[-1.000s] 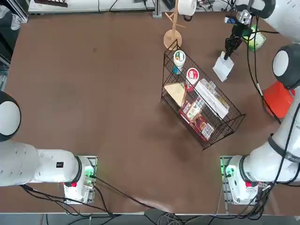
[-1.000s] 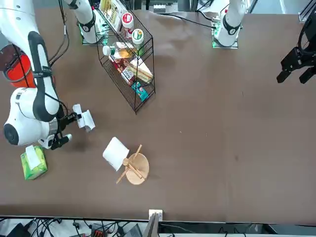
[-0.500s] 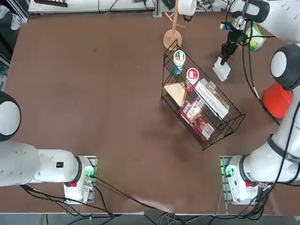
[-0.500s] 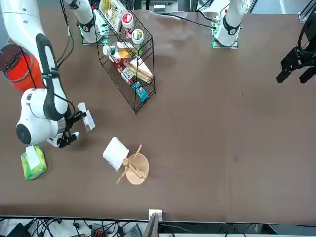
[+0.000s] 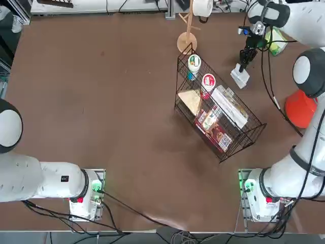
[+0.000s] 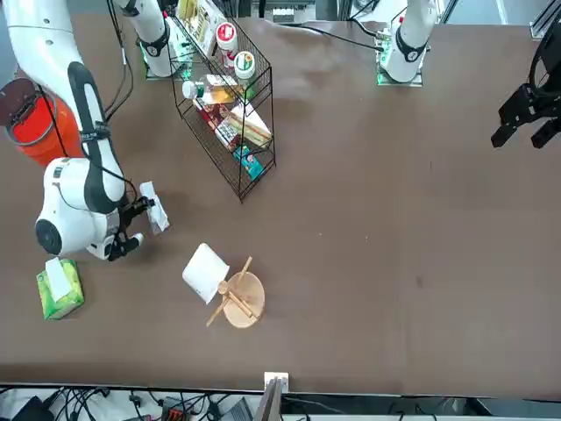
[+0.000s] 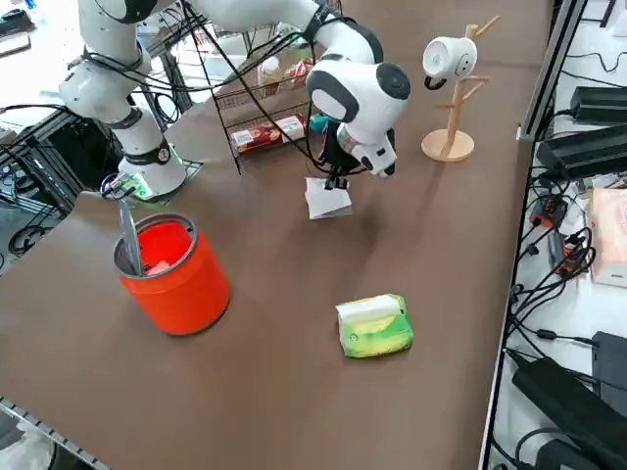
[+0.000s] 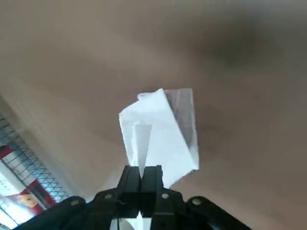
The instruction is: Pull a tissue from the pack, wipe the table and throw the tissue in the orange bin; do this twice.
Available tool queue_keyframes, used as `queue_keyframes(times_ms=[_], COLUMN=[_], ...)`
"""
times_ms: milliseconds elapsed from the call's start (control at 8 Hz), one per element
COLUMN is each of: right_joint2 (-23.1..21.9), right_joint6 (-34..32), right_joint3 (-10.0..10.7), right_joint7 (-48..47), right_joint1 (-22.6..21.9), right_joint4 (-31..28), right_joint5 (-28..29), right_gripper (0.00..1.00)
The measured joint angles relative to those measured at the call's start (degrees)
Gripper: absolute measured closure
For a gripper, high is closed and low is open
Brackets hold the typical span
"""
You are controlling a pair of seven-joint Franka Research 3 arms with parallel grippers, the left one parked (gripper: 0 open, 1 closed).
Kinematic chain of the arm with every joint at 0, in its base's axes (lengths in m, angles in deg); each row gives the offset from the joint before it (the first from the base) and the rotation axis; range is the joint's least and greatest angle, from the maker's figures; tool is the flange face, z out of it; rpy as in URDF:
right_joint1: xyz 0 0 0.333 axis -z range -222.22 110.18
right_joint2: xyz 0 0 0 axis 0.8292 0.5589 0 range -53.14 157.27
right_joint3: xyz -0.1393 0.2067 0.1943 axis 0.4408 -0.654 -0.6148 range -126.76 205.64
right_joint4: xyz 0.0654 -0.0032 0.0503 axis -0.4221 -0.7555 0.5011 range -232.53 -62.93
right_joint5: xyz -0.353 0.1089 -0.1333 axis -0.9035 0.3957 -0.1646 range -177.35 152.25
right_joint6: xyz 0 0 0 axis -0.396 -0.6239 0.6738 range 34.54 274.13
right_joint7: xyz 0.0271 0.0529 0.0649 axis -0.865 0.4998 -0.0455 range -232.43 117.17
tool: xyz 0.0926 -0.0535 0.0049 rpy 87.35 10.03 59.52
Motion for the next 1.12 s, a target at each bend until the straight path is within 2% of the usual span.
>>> queue_keyframes(times_ms=[625,1125], right_joint2=[1.2,1.9], right_joint6=[8.1,9.2], right_joint3=[0.2,0.2], right_joint7=[0.0,0.0], right_joint1=[0.3,0.1], right_joint4=[-1.0,-1.3], right_joint5=[-4.8,-5.2], right_gripper=[0.98,0.98])
